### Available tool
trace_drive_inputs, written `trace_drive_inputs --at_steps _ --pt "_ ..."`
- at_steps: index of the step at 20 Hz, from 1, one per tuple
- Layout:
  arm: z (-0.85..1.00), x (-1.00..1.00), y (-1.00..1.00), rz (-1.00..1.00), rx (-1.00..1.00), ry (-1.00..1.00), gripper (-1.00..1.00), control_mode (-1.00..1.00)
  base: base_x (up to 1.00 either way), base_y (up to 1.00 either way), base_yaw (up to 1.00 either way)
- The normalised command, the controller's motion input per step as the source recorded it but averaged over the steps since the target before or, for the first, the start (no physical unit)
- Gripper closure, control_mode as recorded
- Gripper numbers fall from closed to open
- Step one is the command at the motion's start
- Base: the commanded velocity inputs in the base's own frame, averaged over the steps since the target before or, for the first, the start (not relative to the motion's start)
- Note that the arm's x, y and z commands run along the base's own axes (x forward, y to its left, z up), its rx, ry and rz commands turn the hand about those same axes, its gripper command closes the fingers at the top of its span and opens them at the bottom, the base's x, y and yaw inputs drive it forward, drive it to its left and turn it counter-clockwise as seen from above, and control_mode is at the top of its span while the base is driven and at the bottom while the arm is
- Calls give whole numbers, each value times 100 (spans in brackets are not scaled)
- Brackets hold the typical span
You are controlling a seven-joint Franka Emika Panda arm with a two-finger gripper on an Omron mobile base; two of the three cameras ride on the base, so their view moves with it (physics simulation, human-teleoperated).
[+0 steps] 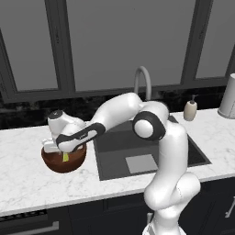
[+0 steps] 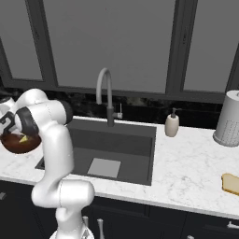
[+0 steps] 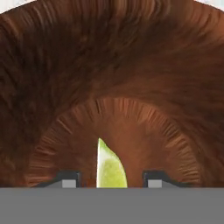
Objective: Pick the lemon wedge from the sink and place it in the bowl. Then pick the bowl and place it in the microwave. Then close the microwave door and press the start button.
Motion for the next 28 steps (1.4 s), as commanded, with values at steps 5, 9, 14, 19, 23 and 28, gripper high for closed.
trace_drive_inputs --at_steps 5,9,14,19,23,28 --pt "-6 18 0 0 -1 0 -100 -100 0 0 0" --pt "15 -5 0 -2 0 0 -100 -100 0 0 0" --pt "21 -20 -5 -7 0 0 -100 -100 0 0 0" --pt "0 -3 -18 -8 0 6 -100 -100 0 0 0" --pt "28 -40 -36 -9 1 0 -100 -100 0 0 0" --pt "30 -25 -34 -8 1 0 -100 -100 0 0 0"
